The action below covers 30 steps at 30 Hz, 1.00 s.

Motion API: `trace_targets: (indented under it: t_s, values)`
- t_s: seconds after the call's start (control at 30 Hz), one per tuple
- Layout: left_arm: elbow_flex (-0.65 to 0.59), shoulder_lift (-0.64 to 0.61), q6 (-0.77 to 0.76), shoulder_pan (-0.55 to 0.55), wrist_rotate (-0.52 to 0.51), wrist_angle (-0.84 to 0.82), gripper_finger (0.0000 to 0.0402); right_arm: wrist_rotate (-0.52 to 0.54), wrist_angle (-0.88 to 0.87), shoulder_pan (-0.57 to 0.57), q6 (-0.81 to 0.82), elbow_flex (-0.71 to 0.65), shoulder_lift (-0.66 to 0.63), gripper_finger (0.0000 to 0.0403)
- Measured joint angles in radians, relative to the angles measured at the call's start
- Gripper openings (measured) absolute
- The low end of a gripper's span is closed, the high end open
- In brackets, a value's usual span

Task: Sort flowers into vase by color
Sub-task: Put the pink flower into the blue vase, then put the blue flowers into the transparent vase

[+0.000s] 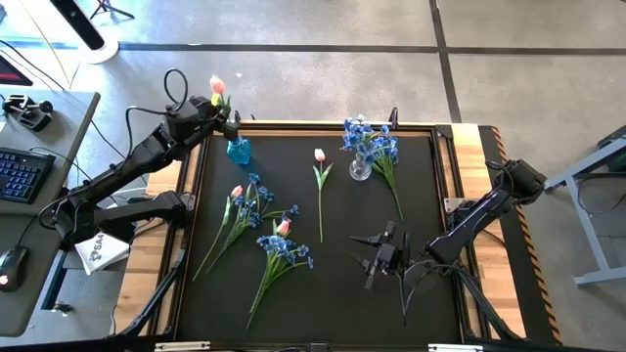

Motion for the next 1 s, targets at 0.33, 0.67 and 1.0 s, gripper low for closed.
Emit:
trace_targets:
  t_s: [0.33, 0.67, 1.0]
  values:
    - [0.17, -0.001, -0.054, -0.016, 0.018, -0.399, 0.016, 0.05, -0.044, 0.087, -0.035, 0.0, -0.069, 0.0172]
    - [0.271, -0.031, -0.192, -0.197, 0.095, -0.602, 0.0156, 0.08, -0.243, 0.148, 0.129, 0.0, -0.246, 0.0172]
    - [0.266, -0.084, -0.359, -0.561, 0.101, -0.571, 0.0156, -0.107, -0.546, 0.103, 0.389, 0.0, -0.335, 0.0222]
